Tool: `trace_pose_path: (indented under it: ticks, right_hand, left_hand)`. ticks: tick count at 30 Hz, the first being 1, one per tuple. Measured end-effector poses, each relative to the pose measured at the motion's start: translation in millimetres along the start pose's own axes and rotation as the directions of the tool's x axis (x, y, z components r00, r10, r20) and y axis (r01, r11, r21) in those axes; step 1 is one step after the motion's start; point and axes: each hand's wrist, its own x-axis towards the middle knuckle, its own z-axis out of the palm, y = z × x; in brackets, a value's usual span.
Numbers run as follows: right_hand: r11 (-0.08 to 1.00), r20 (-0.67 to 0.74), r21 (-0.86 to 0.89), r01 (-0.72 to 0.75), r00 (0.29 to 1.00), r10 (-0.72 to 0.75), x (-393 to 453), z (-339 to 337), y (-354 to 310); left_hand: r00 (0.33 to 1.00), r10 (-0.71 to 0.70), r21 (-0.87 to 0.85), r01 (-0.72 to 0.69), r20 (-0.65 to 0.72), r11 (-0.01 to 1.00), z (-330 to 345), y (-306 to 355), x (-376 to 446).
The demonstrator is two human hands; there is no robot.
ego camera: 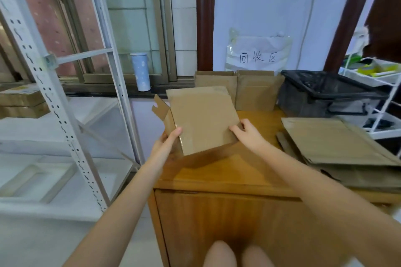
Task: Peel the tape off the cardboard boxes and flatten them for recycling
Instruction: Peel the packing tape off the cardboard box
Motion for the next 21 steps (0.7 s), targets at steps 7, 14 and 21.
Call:
trace_pose_path:
  ticks: [7,14,21]
  right_hand:
    - [0.996,0.026,-0.085,0.0,1.0,0.002,-44.2,-35.1,22.7]
    - [0.991,0.008,-0.134,0.018,1.0,-0.017,-62.2,-42.5,27.2]
    - [0.988,-0.003,-0.152,0.012,1.0,-0.012,-63.9,-41.9,33.2]
  left_hand:
    - [0.986,-0.138,-0.132,0.15,0.094,0.98,37.7,-5.8,-2.7]
    - [0.99,-0.115,-0.115,0.124,0.076,0.986,53.6,-3.4,-5.0]
    - [0.992,-0.111,-0.08,0.116,0.064,0.99,54.8,-2.8,-4.1]
